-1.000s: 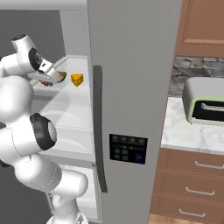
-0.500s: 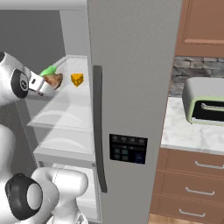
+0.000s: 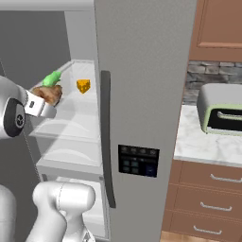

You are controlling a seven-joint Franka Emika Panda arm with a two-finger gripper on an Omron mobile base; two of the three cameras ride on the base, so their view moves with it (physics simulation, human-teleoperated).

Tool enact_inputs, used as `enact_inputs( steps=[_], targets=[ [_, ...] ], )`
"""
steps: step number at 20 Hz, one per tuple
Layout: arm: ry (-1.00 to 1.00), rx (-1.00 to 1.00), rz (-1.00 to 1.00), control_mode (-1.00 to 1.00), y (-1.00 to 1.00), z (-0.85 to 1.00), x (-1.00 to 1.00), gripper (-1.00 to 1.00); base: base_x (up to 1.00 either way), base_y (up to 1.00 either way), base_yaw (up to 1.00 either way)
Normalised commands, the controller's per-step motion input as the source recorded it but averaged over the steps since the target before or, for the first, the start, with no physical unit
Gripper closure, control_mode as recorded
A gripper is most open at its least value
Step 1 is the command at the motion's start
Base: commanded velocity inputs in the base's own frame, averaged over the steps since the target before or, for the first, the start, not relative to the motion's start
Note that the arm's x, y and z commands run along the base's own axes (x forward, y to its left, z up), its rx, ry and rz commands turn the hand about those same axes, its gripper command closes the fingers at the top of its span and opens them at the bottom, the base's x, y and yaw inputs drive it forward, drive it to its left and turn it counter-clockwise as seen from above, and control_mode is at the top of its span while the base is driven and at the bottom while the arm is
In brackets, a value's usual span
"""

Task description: Take the cheese, chicken drumstick, and corn from the fridge and place them on the plate on the dining counter to create an appetizer plate.

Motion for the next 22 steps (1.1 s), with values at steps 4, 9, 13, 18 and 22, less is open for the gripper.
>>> enact_inputs(
  steps=[4,9,13,18,22],
  targets=[
    [0.0,0.01,0.0,-1.0,-0.04,0.04,-0.71,1.0,0.0,0.0,0.0],
    [0.0,0.0,0.0,1.0,0.0,0.0,-0.27,1.0,-0.53,0.0,0.0],
    [0.0,0.0,0.0,1.0,0.0,0.0,0.0,1.0,-1.0,-0.02,0.0],
    [0.0,0.0,0.0,1.0,0.0,0.0,0.0,1.0,-0.98,-0.52,0.0],
    [0.0,0.0,0.0,1.0,0.0,0.0,0.0,1.0,-0.76,-1.0,-0.06]
  ],
)
